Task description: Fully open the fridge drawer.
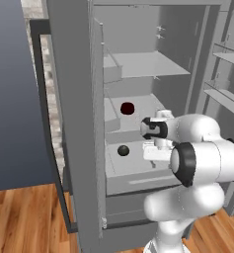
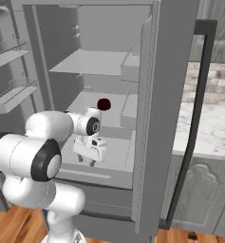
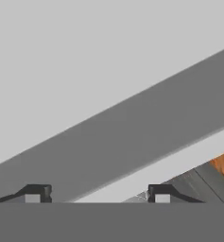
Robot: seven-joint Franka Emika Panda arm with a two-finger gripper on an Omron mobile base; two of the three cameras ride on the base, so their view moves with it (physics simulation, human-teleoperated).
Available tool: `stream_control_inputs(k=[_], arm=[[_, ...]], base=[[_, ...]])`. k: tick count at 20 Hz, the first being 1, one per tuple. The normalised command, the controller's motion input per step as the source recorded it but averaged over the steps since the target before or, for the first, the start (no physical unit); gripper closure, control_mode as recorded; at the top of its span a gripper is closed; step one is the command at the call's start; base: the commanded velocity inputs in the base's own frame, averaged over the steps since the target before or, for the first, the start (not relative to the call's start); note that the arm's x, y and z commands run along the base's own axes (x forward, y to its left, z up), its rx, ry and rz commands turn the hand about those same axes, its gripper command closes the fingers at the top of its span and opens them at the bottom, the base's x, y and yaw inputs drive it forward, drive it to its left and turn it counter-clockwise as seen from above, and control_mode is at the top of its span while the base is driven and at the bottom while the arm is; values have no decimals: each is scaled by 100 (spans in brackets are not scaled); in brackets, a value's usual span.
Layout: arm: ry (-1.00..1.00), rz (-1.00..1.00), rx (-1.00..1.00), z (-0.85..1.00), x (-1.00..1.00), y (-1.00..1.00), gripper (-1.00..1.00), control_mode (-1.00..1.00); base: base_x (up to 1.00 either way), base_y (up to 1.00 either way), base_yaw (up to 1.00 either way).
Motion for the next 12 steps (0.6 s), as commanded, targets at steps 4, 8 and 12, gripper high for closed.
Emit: stream_control_inputs(k=[4,8,12], arm=[[14,0,0,-44,-100,-19,-100,-100],[1,0,2,-15,-100,-20,-100,-100],[-17,0,11,30,-93,-5,-100,-100]], base=[[0,0,0],[0,0,0],[0,0,0]])
